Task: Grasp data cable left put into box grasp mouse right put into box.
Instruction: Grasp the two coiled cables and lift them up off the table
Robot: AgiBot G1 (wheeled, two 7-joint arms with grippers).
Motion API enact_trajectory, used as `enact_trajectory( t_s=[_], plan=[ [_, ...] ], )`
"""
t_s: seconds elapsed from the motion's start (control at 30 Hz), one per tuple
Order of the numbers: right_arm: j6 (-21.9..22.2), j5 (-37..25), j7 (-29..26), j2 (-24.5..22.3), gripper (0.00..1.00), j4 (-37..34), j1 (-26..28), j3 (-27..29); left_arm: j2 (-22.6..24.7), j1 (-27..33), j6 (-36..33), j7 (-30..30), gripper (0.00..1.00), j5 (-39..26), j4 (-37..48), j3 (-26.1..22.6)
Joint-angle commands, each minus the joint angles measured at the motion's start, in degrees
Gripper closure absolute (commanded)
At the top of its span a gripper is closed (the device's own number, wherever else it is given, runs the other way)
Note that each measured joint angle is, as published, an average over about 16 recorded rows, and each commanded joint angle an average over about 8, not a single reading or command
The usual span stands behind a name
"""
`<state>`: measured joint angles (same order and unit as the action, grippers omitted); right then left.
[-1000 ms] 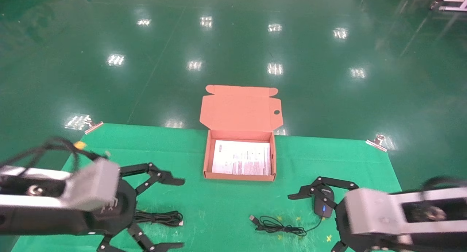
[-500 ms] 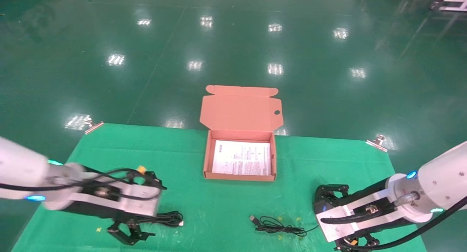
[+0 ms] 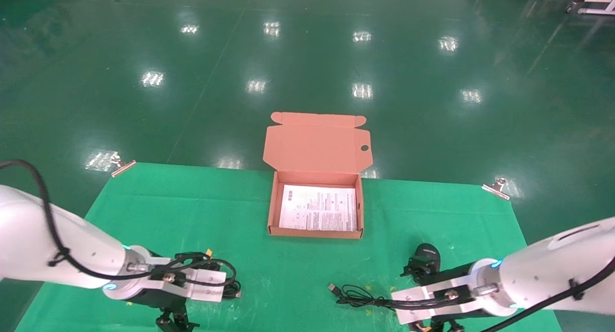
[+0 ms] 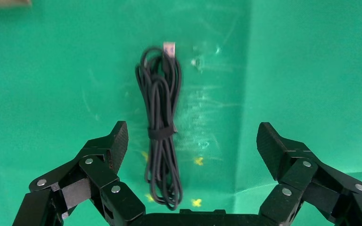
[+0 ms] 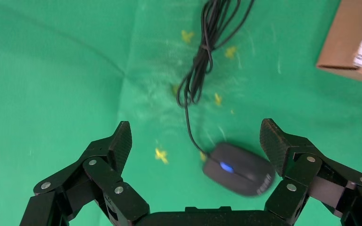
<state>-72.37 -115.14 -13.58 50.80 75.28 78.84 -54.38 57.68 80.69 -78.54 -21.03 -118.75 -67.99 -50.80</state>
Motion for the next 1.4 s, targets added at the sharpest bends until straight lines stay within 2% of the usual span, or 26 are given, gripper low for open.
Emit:
enact_trajectory(
  t_s=[0.03, 0.5, 0.53, 0.77, 0.8, 1.4],
  plan=[
    [1.9, -0.7, -0.7, 0.3, 0.0, -0.2, -1.5, -0.1, 1.0, -0.4, 1.1, -0.7, 0.0, -1.0, 2.4, -0.3],
    [10.5, -2.0, 0.3, 7.1, 0.01, -12.4, -4.8, -0.4, 7.3, 0.8, 9.0, 1.7, 0.0, -2.1, 20.7, 0.2],
    [10.9, -2.1, 0.4, 7.4, 0.1, -13.1, -4.8, -0.4, 7.5, 0.9, 9.5, 1.7, 0.06, -2.1, 21.4, 0.3],
    [12.8, -2.5, 1.2, 8.8, 0.96, -16.2, -5.0, -0.4, 8.3, 1.1, 11.8, 2.3, 0.94, -2.1, 25.2, 0.8],
    [13.0, -2.5, 1.3, 8.9, 1.0, -16.4, -5.0, -0.4, 8.3, 1.1, 12.0, 2.4, 1.0, -2.1, 25.4, 0.8],
    [12.2, -2.3, 0.8, 8.4, 1.0, -15.3, -4.9, -0.3, 8.0, 1.1, 11.2, 2.1, 1.0, -1.9, 23.9, 0.8]
  ],
)
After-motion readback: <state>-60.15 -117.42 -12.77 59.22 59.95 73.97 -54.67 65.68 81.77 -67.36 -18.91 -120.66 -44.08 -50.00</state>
